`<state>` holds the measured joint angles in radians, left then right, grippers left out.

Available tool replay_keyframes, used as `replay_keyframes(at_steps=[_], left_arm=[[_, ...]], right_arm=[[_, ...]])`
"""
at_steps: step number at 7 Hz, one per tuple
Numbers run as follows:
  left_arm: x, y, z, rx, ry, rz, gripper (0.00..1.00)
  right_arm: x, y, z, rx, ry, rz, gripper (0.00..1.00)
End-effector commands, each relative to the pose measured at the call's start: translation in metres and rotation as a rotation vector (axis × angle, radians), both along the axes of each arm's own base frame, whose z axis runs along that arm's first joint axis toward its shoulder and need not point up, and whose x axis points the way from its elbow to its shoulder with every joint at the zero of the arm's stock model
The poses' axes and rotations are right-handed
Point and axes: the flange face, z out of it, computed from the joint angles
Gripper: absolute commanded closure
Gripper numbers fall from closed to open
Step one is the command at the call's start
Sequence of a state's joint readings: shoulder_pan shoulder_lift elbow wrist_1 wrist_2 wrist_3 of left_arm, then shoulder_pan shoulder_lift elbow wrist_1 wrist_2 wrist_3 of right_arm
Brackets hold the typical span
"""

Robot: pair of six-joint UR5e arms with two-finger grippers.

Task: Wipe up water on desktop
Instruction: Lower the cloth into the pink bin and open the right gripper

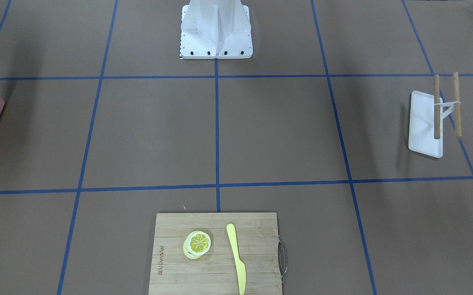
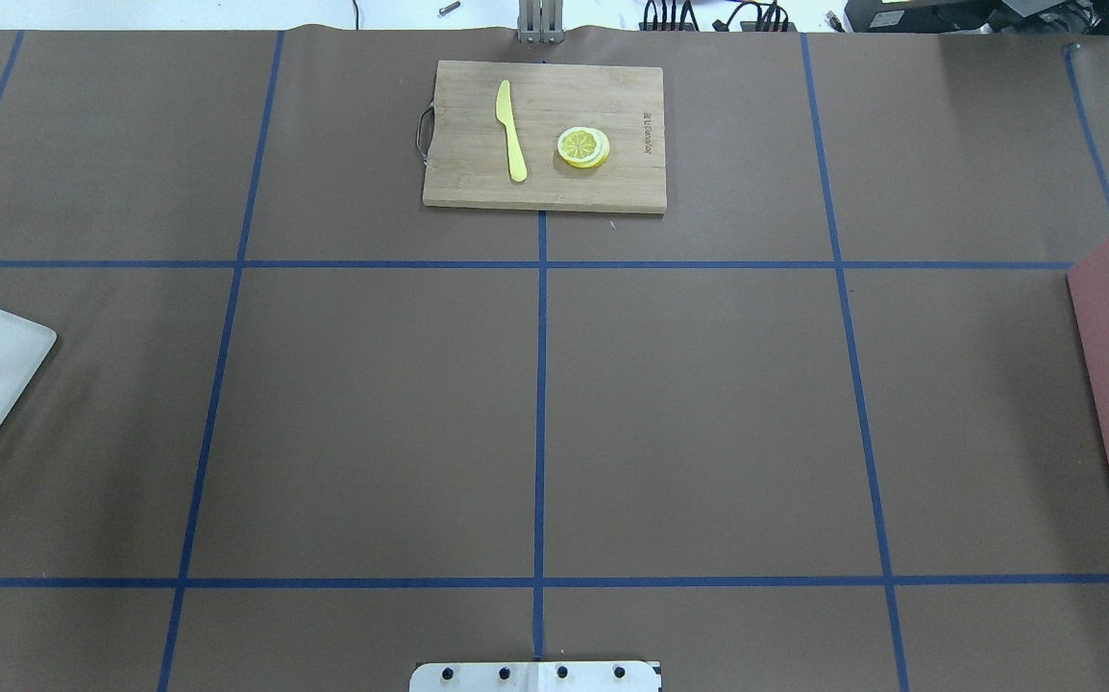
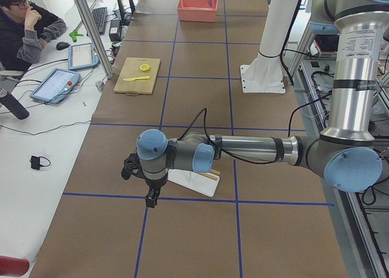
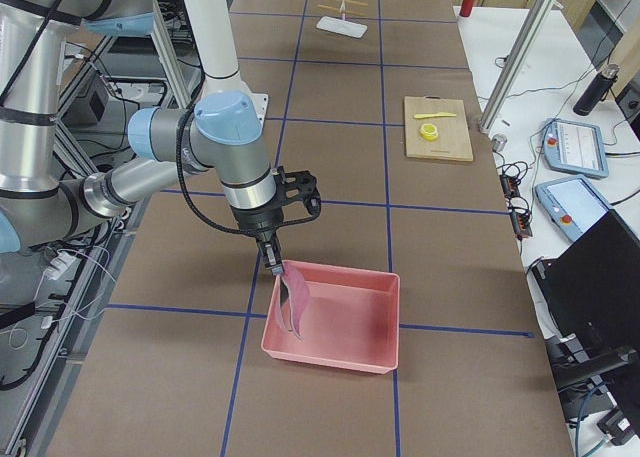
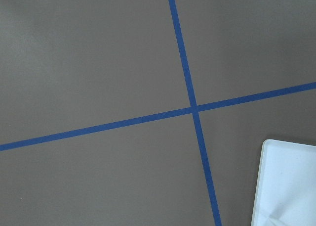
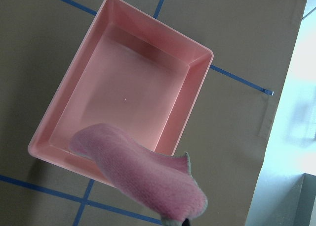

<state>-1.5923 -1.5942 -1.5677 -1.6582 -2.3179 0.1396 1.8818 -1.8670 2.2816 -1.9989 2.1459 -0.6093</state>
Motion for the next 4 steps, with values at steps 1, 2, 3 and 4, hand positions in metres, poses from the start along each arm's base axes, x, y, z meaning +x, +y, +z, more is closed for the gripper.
replay_keyframes(at_steps=[1,2,3,4], left_arm=[[0.000,0.000,0.000,0.000,0.000,0.000,0.01],[0.000,0.000,-0.001,0.001,0.000,0.000,0.01],[0.000,0.000,-0.001,0.001,0.001,0.000,0.02],[0.000,0.000,-0.001,0.000,0.002,0.000,0.02]], right_arm=[[-0.010,-0.006,-0.003,0.017,-0.024,-0.028,0.01],[-0.013,-0.008,-0.005,0.023,-0.039,-0.030,0.00],[-0.016,-0.013,-0.008,0.024,-0.043,-0.032,0.00],[-0.022,-0.019,-0.013,0.021,-0.097,-0.009,0.00]])
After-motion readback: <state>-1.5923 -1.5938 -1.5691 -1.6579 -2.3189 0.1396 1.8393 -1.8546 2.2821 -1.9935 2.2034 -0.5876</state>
